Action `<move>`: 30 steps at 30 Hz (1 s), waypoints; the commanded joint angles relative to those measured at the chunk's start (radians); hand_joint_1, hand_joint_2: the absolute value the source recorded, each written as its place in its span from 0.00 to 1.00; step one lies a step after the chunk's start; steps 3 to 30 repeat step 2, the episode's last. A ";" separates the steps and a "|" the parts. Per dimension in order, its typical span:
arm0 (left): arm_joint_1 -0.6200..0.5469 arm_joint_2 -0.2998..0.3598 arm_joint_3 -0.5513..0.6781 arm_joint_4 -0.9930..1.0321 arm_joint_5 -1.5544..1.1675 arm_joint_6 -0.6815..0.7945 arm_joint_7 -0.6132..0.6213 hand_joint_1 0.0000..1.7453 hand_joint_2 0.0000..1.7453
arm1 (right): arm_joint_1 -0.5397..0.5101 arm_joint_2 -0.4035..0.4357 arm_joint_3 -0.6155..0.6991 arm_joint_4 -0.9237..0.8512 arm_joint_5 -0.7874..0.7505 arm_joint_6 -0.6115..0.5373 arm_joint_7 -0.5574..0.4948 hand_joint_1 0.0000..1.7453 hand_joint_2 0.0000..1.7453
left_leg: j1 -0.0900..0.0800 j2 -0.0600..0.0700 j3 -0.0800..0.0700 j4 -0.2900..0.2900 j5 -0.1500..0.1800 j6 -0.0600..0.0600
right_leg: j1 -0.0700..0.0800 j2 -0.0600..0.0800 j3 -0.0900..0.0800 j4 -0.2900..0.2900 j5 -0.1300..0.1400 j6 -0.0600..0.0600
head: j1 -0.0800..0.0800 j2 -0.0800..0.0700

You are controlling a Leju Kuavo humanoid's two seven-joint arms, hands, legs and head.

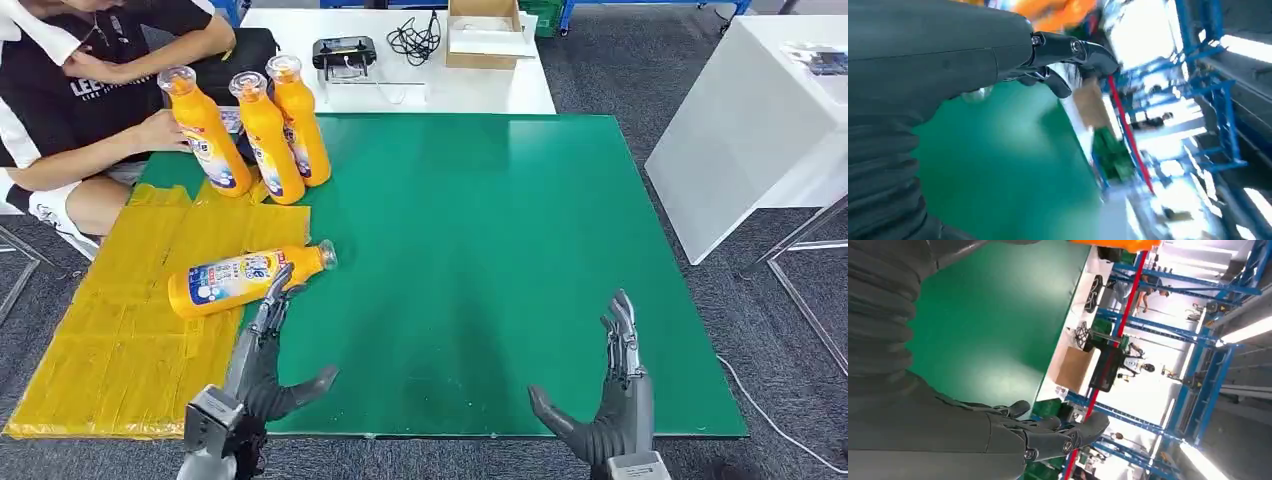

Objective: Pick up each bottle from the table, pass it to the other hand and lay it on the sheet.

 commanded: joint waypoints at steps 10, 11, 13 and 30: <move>0.050 -0.049 0.066 0.044 0.077 -0.074 0.027 0.00 1.00 | 0.060 0.040 -0.098 0.039 -0.039 0.018 0.001 0.00 1.00 | 0.000 0.000 0.003 -0.001 -0.001 -0.001 | 0.000 0.000 0.003 -0.002 -0.001 -0.001 | 0.000 0.000; 0.050 -0.049 0.066 0.044 0.077 -0.074 0.027 0.00 1.00 | 0.060 0.040 -0.098 0.039 -0.039 0.018 0.001 0.00 1.00 | 0.000 0.000 0.003 -0.001 -0.001 -0.001 | 0.000 0.000 0.003 -0.002 -0.001 -0.001 | 0.000 0.000; 0.050 -0.049 0.066 0.044 0.077 -0.074 0.027 0.00 1.00 | 0.060 0.040 -0.098 0.039 -0.039 0.018 0.001 0.00 1.00 | 0.000 0.000 0.003 -0.001 -0.001 -0.001 | 0.000 0.000 0.003 -0.002 -0.001 -0.001 | 0.000 0.000; 0.050 -0.049 0.066 0.044 0.077 -0.074 0.027 0.00 1.00 | 0.060 0.040 -0.098 0.039 -0.039 0.018 0.001 0.00 1.00 | 0.000 0.000 0.003 -0.001 -0.001 -0.001 | 0.000 0.000 0.003 -0.002 -0.001 -0.001 | 0.000 0.000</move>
